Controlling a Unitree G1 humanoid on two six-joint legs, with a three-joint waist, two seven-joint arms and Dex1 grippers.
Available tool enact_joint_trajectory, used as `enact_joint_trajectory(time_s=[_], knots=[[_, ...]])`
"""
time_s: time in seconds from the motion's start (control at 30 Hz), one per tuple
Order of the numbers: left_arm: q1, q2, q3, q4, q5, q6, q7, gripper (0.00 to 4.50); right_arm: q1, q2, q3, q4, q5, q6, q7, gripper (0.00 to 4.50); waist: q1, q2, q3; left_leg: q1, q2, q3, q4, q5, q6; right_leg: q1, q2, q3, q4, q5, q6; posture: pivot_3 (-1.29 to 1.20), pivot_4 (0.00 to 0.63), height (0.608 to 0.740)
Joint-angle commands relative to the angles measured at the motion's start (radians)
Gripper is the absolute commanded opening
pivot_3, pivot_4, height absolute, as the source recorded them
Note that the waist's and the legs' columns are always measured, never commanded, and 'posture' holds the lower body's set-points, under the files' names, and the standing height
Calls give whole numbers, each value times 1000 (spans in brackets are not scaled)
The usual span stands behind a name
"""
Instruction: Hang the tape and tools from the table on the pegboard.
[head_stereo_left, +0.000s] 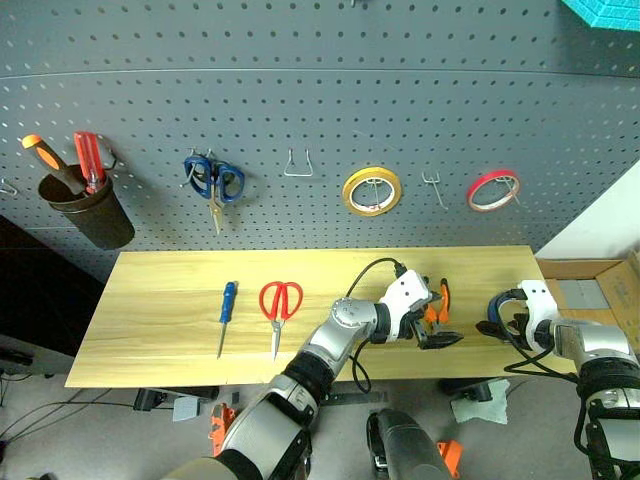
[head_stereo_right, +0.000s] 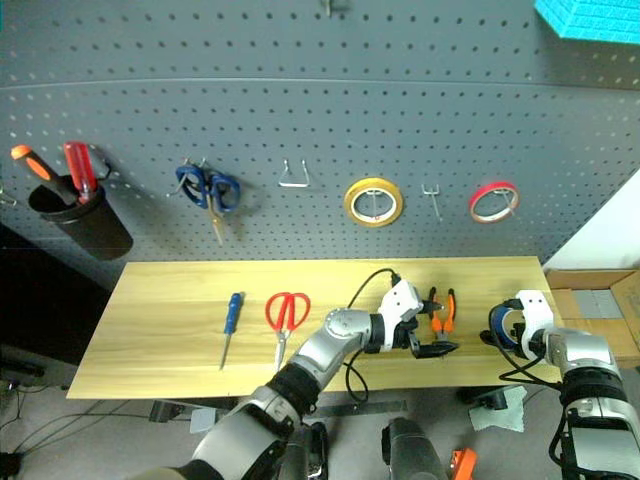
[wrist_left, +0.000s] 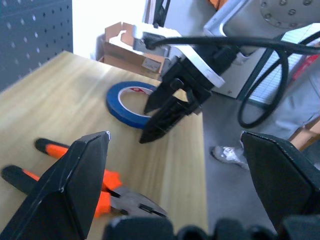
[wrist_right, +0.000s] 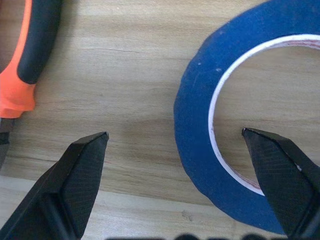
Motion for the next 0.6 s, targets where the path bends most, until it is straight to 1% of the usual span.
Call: enact_joint_trajectory(time_s=[0.03,0.17,0.3,0.37,0.4,0.5,0.6], knots=[[-1,-20,-11,-64,0,13,-10,4500,2,-7,9,41,-13,-19,21,3910,0,-1,0,0,0,0,0,0,0,0,0,0,0,0,0,68,280,740],[-8,-20,-6,-66,0,23,-10,4500,-5,-2,7,52,-19,-30,28,2554,0,-1,1,0,0,0,0,0,0,0,0,0,0,1,1,66,281,740],[-26,-17,0,-48,7,12,-4,4500,-10,-2,4,64,-34,-57,19,1100,0,-1,2,0,0,0,0,0,0,0,0,0,0,1,1,62,275,740],[-32,-18,2,-39,8,8,-2,4500,-9,-2,2,72,-36,-65,17,505,0,-1,2,0,0,0,0,0,0,0,0,0,0,1,1,60,268,740],[-35,-18,3,-35,9,6,-1,4500,-5,-1,1,70,-35,-66,16,376,0,-1,2,0,0,0,0,0,0,0,0,0,0,1,1,59,265,740],[-36,-14,9,-40,5,7,-1,4500,20,3,-7,34,-33,-67,-5,375,0,-1,2,0,0,0,0,0,0,0,0,0,-1,1,1,53,254,740],[-29,-2,19,-69,-7,20,-8,4500,62,5,-18,-69,-28,-57,-35,375,-1,-1,2,0,0,0,0,0,0,0,-1,0,-1,1,2,41,238,740]])
